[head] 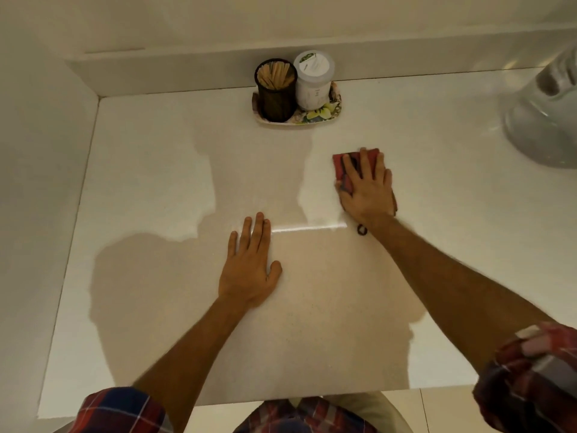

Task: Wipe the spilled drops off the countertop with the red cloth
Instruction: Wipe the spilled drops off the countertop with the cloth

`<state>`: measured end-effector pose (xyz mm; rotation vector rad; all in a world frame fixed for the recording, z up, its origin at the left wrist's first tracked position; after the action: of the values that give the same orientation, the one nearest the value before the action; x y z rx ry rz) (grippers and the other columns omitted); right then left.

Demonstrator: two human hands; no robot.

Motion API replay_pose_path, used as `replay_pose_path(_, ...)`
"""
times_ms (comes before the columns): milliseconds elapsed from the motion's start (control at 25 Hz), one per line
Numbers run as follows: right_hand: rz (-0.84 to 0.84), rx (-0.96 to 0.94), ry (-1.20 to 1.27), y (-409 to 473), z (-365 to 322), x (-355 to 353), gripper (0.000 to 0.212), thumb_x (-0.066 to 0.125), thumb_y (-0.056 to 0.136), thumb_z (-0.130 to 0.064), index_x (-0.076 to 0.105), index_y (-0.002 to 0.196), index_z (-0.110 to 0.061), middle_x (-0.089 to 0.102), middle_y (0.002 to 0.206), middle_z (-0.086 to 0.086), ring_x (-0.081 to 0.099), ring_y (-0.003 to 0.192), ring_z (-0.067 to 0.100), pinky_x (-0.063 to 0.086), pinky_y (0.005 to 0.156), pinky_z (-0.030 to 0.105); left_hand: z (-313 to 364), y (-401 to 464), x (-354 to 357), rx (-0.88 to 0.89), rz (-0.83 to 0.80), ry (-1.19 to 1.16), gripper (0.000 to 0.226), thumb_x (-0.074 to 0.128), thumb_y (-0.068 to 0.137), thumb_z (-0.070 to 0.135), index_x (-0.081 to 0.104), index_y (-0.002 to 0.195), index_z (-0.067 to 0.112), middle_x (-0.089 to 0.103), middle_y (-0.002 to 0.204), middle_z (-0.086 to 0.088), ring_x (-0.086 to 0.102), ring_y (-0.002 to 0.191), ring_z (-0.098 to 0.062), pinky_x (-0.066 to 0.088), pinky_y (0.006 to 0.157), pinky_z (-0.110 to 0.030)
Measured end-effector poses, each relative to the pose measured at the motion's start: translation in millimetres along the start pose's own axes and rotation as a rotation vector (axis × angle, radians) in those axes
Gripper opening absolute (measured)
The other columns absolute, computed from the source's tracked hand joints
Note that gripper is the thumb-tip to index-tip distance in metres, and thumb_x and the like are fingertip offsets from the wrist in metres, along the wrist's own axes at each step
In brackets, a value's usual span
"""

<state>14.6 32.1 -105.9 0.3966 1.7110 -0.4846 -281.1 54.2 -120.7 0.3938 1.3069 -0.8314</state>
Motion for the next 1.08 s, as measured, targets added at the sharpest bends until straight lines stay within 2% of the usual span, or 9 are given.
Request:
replay_pose_path(160, -0.046, -0.209, -0.019, -24.0, -86.0, 16.0, 0.071, 0.039, 0.097, -0.054, 0.022, 0.160, -0.025, 0.016, 0.169, 0.016, 0.009, 0.152, 0.050, 0.020, 0.120, 0.065, -1.8, -1.6, -1.3, -0.014, 0.016, -0.047, 0.088, 0.024, 0.098, 0.063, -0.014, 0.159, 0.013, -0.016, 0.170, -0.005, -0.015, 0.156, -0.020, 0.000, 0.127, -0.048)
replay_pose_path(320, -0.043, -0.385, 0.037, -92.4, -136.0, 35.2, 0.070, 0.044, 0.098, -0.056, 0.025, 0.159, -0.027, 0.021, 0.169, 0.014, 0.012, 0.153, 0.046, 0.021, 0.121, 0.065, -4.3, -3.5, -3.6, -0.038, 0.038, -0.109, 0.096, 0.008, 0.092, 0.076, -0.016, 0.158, 0.010, -0.018, 0.169, -0.008, -0.015, 0.156, -0.019, -0.004, 0.127, -0.041)
replay_pose_path(440, -0.068, -0.478, 0.057, -147.4, -142.4, 43.6, 0.071, 0.040, 0.098, -0.060, 0.017, 0.160, -0.033, 0.016, 0.170, 0.007, 0.005, 0.156, 0.040, 0.013, 0.125, 0.059, -4.3, -6.6, -5.1, -0.035, 0.038, -0.122, 0.096, 0.003, 0.091, 0.077, -0.012, 0.159, 0.010, -0.013, 0.170, -0.009, -0.013, 0.157, -0.020, -0.003, 0.128, -0.041)
replay_pose_path(560, -0.100, -0.511, 0.016, -197.0, -117.2, 46.7, 0.074, 0.039, 0.097, -0.063, 0.012, 0.160, -0.036, 0.010, 0.172, 0.004, -0.003, 0.157, 0.036, 0.006, 0.125, 0.056, -3.2, -8.2, -6.0, -0.019, 0.033, -0.107, 0.094, 0.006, 0.093, 0.074, -0.011, 0.159, 0.009, -0.011, 0.170, -0.010, -0.012, 0.157, -0.022, 0.000, 0.128, -0.044)
replay_pose_path(720, -0.131, -0.435, -0.052, -250.5, -41.1, 45.8, 0.073, 0.033, 0.097, -0.069, 0.008, 0.160, -0.041, 0.011, 0.171, 0.004, -0.007, 0.157, 0.034, 0.004, 0.124, 0.060, -1.9, -8.8, -5.4, -0.021, 0.009, -0.048, 0.096, 0.007, 0.092, 0.074, -0.011, 0.159, 0.009, -0.015, 0.170, -0.010, -0.014, 0.156, -0.024, 0.002, 0.128, -0.046)
replay_pose_path(880, -0.161, -0.216, -0.050, -249.6, 46.4, 29.1, 0.071, 0.025, 0.097, -0.070, 0.006, 0.159, -0.042, 0.008, 0.171, 0.004, -0.006, 0.157, 0.034, 0.019, 0.121, 0.066, -1.7, -8.3, -4.1, -0.026, -0.005, -0.035, 0.097, 0.008, 0.092, 0.076, -0.012, 0.159, 0.009, -0.016, 0.169, -0.010, -0.016, 0.156, -0.024, 0.004, 0.128, -0.048)
replay_pose_path(960, -0.154, -0.110, -0.045, -224.7, 80.7, 14.2, 0.069, 0.026, 0.097, -0.067, 0.014, 0.159, -0.039, 0.013, 0.170, 0.007, 0.003, 0.156, 0.039, 0.024, 0.119, 0.067, -1.1, -7.0, -4.0, -0.028, -0.004, -0.032, 0.099, 0.009, 0.092, 0.077, -0.012, 0.159, 0.009, -0.016, 0.170, -0.010, -0.016, 0.156, -0.024, 0.005, 0.128, -0.049)
replay_pose_path(1080, -0.084, 0.042, -0.031, -173.5, 105.2, -4.4, 0.070, 0.032, 0.095, -0.058, 0.029, 0.157, -0.026, 0.022, 0.168, 0.013, 0.012, 0.152, 0.046, 0.029, 0.115, 0.065, 0.3, -5.8, -4.6, -0.027, 0.004, -0.028, 0.102, 0.012, 0.091, 0.079, -0.009, 0.160, 0.008, -0.013, 0.170, -0.012, -0.014, 0.157, -0.026, 0.005, 0.127, -0.050)
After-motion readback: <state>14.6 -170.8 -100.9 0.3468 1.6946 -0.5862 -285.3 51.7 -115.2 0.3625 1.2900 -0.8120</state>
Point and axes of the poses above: each hand's wrist, its own y-axis towards the middle knuckle, its own x-axis out of the palm, z = x × y, the point moved 8 cm from there along y, towards the middle knuckle
